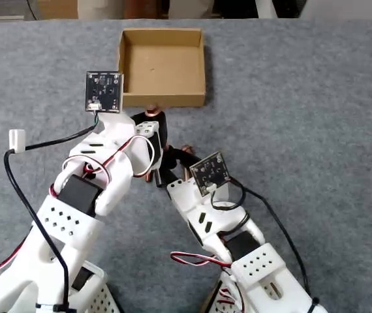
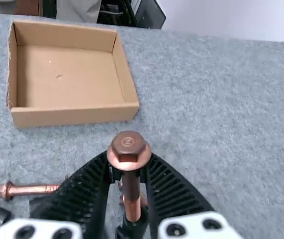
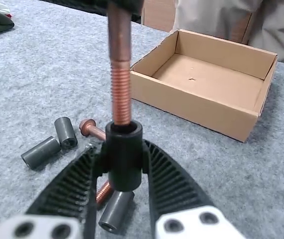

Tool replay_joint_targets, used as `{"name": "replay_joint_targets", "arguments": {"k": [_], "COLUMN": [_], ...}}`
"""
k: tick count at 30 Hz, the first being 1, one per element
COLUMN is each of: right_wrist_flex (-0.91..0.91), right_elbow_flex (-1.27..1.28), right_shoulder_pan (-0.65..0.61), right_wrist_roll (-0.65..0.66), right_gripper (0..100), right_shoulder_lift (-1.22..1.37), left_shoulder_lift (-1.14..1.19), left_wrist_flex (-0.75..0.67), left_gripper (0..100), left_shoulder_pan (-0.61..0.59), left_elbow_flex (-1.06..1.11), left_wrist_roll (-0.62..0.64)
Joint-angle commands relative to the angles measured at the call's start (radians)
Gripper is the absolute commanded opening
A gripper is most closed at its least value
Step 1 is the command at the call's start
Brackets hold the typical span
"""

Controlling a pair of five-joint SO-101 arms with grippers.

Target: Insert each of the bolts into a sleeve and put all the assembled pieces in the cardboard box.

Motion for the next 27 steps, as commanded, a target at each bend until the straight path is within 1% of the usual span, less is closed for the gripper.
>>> {"name": "replay_joint_targets", "arguments": {"k": [1, 14, 19, 27], "right_wrist_flex": [-0.029, -0.029, -0.029, -0.029], "right_elbow_flex": [-0.047, -0.047, -0.045, -0.045], "right_shoulder_pan": [-0.008, -0.008, -0.008, -0.008], "right_wrist_roll": [0.002, 0.002, 0.002, 0.002], "right_gripper": [0.1, 0.1, 0.1, 0.1], "right_shoulder_lift": [0.002, 0.002, 0.002, 0.002], "left_shoulder_lift": [-0.001, 0.007, 0.001, -0.002], "left_wrist_flex": [0.020, 0.015, -0.074, -0.074], "left_gripper": [2, 2, 2, 2], "left_shoulder_pan": [0.032, 0.023, 0.023, 0.008], "left_elbow_flex": [-0.077, -0.063, 0.006, 0.014], "left_wrist_roll": [0.003, 0.003, 0.002, 0.000]}}
